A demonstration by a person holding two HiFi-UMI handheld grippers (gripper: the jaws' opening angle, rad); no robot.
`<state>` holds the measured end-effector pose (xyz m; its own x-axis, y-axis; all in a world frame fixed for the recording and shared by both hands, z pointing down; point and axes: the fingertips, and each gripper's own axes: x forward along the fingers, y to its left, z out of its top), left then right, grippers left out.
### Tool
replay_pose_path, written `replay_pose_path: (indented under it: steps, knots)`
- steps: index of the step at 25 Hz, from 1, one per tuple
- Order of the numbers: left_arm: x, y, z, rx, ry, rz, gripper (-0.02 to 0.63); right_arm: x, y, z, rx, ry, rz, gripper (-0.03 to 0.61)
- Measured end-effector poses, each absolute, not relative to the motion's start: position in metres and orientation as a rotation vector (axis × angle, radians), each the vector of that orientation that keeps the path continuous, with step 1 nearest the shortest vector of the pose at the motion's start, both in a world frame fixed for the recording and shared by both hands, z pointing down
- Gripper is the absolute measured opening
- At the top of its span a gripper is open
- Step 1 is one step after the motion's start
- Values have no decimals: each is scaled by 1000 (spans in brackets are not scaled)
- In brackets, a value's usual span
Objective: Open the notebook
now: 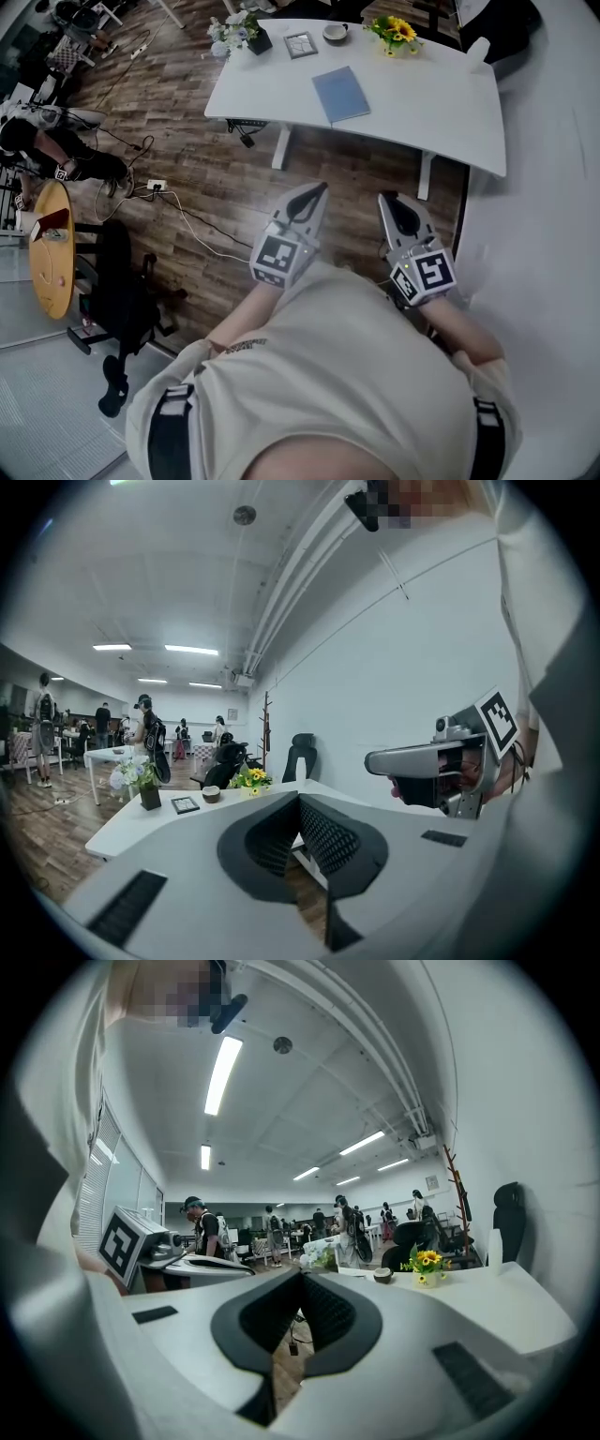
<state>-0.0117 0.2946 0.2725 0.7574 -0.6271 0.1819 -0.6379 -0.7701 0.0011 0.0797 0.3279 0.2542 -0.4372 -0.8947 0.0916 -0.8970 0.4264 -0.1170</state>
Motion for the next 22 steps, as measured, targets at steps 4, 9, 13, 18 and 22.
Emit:
replay_pose_path:
  steps: [4, 9, 13, 18, 22]
  knots:
    - [-8, 287, 270, 2888, -1062, 251, 11, 83, 316, 252, 1655, -2638, 215, 3]
    - [-4, 257, 270, 2878, -1093, 216, 11, 84, 286, 247, 1640, -2649, 169, 3]
    - [3, 223, 272, 2883, -1086, 182, 11, 85, 253, 247, 1650, -2644, 139, 3]
    - [11, 181, 275, 2901, -1049, 184, 11, 87, 210, 249, 1662, -2625, 149, 3]
    - [13, 149, 279, 2891, -1039, 195, 11, 88, 182, 260, 1660, -2602, 205, 3]
